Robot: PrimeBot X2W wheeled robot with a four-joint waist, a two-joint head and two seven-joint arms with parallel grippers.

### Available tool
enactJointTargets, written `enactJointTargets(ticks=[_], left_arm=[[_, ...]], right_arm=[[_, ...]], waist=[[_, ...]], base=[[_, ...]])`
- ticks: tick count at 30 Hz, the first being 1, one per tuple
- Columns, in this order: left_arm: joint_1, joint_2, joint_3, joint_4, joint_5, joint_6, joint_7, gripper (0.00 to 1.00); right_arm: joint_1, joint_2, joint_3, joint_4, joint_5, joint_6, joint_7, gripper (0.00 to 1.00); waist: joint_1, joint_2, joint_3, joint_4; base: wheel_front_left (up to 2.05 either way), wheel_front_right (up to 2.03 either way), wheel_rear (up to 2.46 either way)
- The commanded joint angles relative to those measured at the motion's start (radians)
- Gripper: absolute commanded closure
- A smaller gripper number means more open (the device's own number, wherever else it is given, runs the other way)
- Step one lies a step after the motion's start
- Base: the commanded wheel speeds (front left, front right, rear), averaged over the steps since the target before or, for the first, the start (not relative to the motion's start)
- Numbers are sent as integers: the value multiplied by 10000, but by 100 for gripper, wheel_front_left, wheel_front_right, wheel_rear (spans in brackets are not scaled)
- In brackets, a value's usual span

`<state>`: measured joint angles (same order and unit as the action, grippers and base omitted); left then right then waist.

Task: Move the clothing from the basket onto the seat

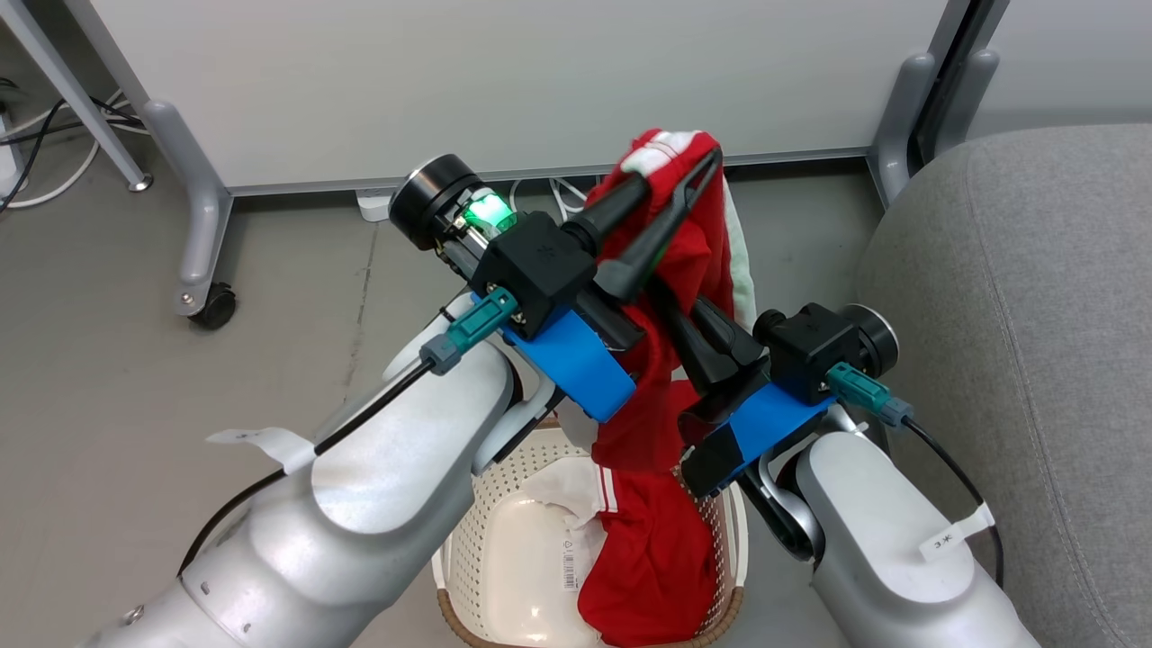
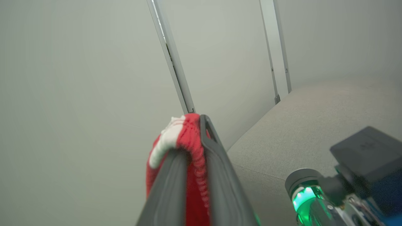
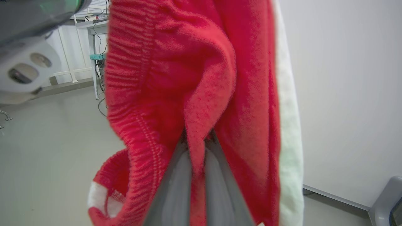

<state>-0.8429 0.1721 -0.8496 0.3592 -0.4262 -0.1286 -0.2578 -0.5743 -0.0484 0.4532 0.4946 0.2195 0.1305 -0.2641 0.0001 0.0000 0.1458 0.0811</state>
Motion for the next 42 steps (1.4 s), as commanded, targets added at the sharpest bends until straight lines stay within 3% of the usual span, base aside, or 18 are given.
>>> enactJointTargets(ticks=[1,20,42], left_arm=[[93,-12,-2,64,-103,11,37,0],[737,420,-242,157,-59,149,-42,0],[1923,1333,-295,-635,17,481,-75,0]], right_arm=[[-22,-36,-32,-58,-3,5,-7,100],[292,-38,-1281,-509,-319,5,-7,100],[1220,-30,-2664,-1561,-631,5,-7,100]], waist=[[-1,0,24,0],[-1,0,315,-246],[-1,0,444,-2109]], base=[[0,0,0],[0,0,0],[0,0,0]])
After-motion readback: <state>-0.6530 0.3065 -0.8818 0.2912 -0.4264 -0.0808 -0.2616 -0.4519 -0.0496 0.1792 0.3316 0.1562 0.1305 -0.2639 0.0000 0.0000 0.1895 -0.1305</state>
